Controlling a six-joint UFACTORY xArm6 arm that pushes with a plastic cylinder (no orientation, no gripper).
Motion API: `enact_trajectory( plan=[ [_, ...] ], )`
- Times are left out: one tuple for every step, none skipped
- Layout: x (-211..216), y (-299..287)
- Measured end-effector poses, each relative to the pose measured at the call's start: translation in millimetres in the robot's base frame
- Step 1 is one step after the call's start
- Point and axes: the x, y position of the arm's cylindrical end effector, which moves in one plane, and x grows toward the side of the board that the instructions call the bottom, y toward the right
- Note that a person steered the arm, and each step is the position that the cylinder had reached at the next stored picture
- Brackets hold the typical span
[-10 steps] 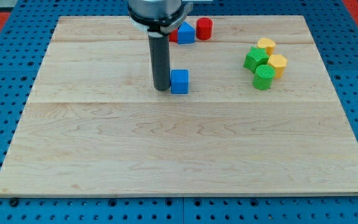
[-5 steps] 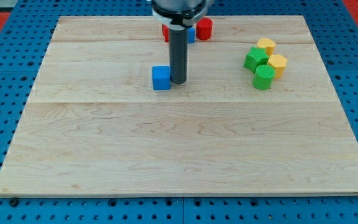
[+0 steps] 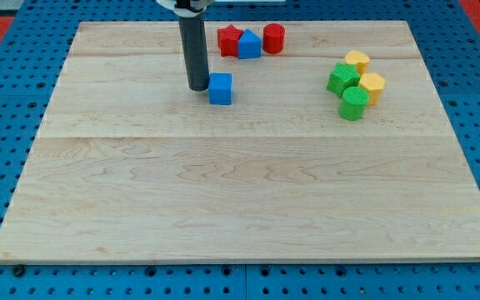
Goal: Push blue cube towards top center
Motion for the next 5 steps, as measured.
enact_trajectory(
  plan=[
    [60,13],
    [58,41],
    [-17,37],
    [-57,35],
    [-60,38]
  ],
)
